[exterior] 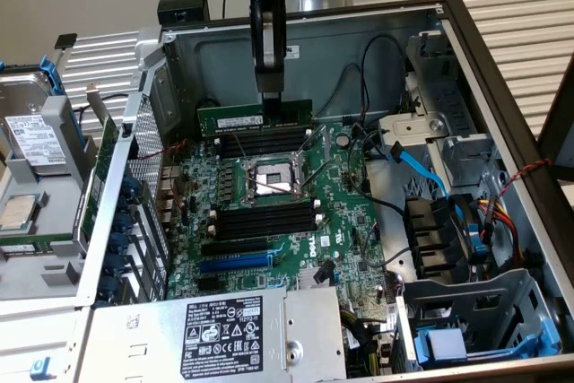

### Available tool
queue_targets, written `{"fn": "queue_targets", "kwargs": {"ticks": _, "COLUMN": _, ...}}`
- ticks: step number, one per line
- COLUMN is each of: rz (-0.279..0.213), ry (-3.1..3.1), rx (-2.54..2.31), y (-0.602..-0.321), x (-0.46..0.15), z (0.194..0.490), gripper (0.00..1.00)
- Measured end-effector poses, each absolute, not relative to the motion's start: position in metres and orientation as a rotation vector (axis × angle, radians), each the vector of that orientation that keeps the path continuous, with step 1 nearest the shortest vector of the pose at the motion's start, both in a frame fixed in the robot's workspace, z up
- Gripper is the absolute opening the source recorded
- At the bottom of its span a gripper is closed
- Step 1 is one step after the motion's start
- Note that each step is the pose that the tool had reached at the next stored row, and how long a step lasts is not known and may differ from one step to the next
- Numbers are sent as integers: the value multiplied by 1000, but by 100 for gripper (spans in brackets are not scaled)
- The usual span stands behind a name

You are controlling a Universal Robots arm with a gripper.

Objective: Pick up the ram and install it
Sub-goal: 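Insert the ram into the slot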

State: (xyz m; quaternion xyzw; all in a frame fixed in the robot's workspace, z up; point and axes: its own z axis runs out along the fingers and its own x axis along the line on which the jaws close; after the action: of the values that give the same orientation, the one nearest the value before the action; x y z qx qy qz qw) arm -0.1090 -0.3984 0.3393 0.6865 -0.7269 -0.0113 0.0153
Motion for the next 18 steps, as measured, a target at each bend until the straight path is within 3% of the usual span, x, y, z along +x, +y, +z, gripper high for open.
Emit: {"fn": "queue_targets", "kwargs": {"ticks": 18, "rz": -21, "ry": -2274, "rx": 2143, "y": -402, "x": -109, "z": 307, "gripper": 12}}
